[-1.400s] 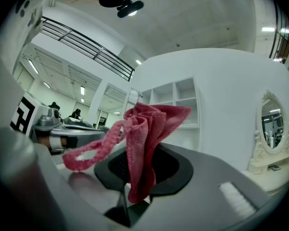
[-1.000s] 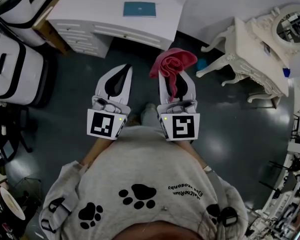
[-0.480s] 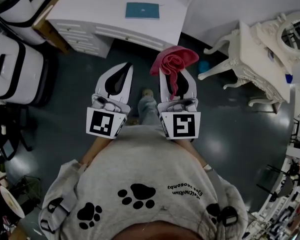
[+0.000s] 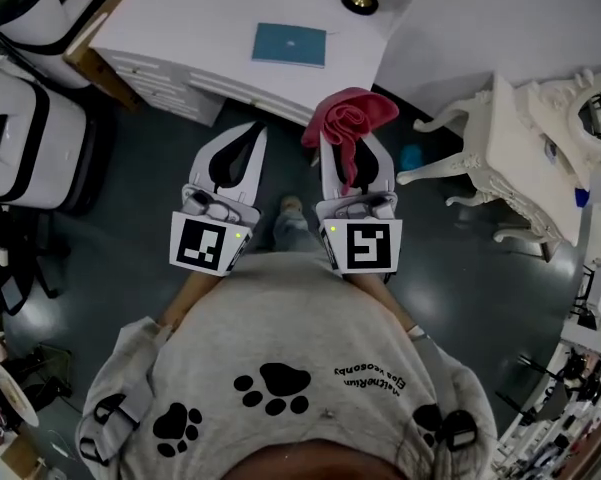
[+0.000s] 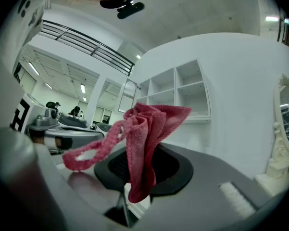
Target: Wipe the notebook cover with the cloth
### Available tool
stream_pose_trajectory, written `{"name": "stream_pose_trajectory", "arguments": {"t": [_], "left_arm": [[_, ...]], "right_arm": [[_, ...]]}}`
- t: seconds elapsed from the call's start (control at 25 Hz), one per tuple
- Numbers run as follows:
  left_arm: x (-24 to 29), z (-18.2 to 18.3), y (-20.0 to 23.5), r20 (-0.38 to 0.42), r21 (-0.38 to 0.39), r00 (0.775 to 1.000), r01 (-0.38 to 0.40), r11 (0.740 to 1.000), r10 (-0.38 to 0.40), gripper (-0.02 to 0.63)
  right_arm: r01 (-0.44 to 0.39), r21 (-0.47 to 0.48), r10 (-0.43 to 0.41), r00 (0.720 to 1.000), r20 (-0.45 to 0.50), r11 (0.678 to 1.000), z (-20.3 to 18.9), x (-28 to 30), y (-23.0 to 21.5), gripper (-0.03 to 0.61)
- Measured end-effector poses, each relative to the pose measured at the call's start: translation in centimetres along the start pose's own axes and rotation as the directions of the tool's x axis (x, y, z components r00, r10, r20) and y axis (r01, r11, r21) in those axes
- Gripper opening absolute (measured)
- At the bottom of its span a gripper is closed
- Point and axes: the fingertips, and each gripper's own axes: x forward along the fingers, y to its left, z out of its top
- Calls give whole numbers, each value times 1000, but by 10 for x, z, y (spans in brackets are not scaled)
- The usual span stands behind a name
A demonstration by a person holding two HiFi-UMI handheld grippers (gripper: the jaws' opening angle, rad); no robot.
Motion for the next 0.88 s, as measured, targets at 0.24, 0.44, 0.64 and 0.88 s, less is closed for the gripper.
{"name": "stream_pose_trajectory", "arguments": {"t": [0.24, 0.44, 0.64, 0.88], "left_arm": [[58, -6, 15, 0, 6, 999, -49, 999, 49, 5], [93, -10, 25, -2, 23, 996, -92, 995, 92, 5], [104, -16, 31, -20, 28, 991, -129, 991, 130, 5], [105, -22, 45, -32, 25, 986, -163, 986, 164, 5]], "right_arm": [[-67, 3, 67, 998, 9, 998, -8, 50, -42, 74], [-114, 12, 114, 993, 22, 993, -16, 80, -70, 74], [-124, 26, 124, 992, 24, 992, -21, 96, -87, 75], [-121, 35, 120, 992, 34, 992, -21, 111, -96, 75]]}}
